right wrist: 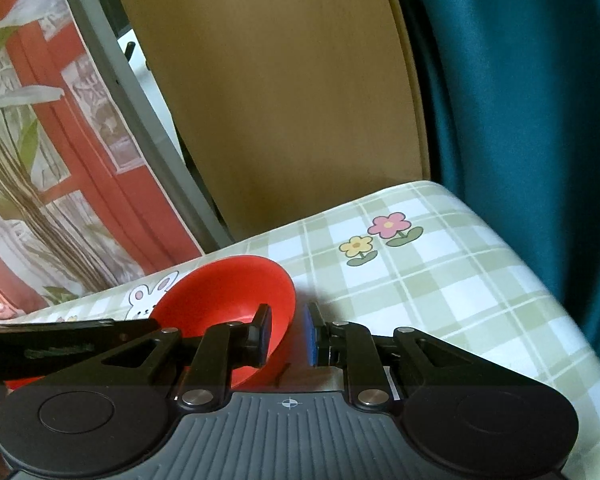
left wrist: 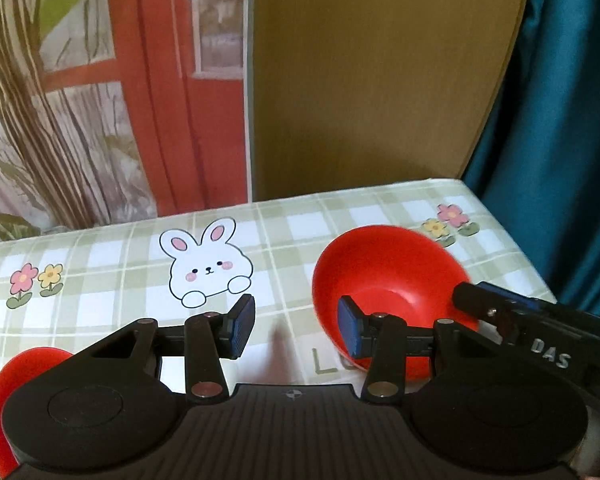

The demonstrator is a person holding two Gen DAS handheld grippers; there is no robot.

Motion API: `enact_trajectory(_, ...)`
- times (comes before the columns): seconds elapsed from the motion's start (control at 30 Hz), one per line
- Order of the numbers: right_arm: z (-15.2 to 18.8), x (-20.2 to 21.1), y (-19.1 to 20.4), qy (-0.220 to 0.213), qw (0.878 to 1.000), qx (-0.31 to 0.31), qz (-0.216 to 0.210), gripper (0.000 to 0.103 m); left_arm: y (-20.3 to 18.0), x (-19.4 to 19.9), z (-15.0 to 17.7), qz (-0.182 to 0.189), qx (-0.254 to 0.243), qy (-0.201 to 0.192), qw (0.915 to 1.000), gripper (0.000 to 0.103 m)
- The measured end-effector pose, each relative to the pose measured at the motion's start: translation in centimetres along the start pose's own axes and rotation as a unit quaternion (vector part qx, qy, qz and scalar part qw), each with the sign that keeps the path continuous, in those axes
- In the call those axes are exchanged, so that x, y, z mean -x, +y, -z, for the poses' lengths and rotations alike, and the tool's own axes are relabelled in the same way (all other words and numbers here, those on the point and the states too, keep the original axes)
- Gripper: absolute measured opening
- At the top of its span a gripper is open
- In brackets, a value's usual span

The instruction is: Organize plates and bowls

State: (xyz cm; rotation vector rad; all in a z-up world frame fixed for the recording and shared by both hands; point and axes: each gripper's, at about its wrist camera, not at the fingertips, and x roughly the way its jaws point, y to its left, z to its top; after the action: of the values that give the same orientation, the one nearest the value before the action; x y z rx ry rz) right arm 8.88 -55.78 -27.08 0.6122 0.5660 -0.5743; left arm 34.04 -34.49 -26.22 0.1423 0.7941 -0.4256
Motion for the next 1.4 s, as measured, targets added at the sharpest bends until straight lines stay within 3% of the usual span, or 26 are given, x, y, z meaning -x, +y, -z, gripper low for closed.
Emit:
enact_trajectory(0.27, 0.6, -0.3, 0.0, 0.003, 1.0, -0.007, -0.003, 0.013, -0.3, -1.5, 0.5, 0.025, -0.005, 0.01, 0.9996, 0.047)
enact_trajectory(0.3, 0.6, -0.3, 0.0, 0.003, 1.0, -0.007, -0.004, 0.012, -0.4, -1.6, 0.5, 0.032, -0.006, 0.014, 0.9994, 0.044)
enact_trajectory(0.4, 0.7, -0.1, 0.0, 0.002, 1.0, -0.01, -0.006, 0.011, -0.8, -1.6, 0.8, 0.043, -0.018, 0.019, 0.9987, 0.021)
enact_trajectory(0.43, 0.7, 0.1, 0.1, 0.002, 1.0, -0.011, -0.006, 0.011, -0.9, -1.4, 1.0, 0.045, -0.021, 0.018, 0.9986, 0.02)
enact_trajectory(0.8, 1.2, 3.9, 2.6, -0.013, 1.0, -0.018, -0.019, 0.012, 0.1, 3.7, 1.5, 0.047, -0.016, 0.004, 0.9988, 0.021)
enact_trajectory(1.23, 1.8, 9.4, 11.3, -0.03, 0.996, 0.036, -0.073, 0.012, 6.2, 13.8, 3.6, 0.028, 0.024, -0.041, 0.9985, 0.021)
enact_trajectory(1.4, 2.6, 10.5, 14.7, -0.022, 0.993, 0.059, -0.101, 0.012, 8.7, 16.9, 4.7, 0.005, 0.023, -0.058, 0.998, 0.021)
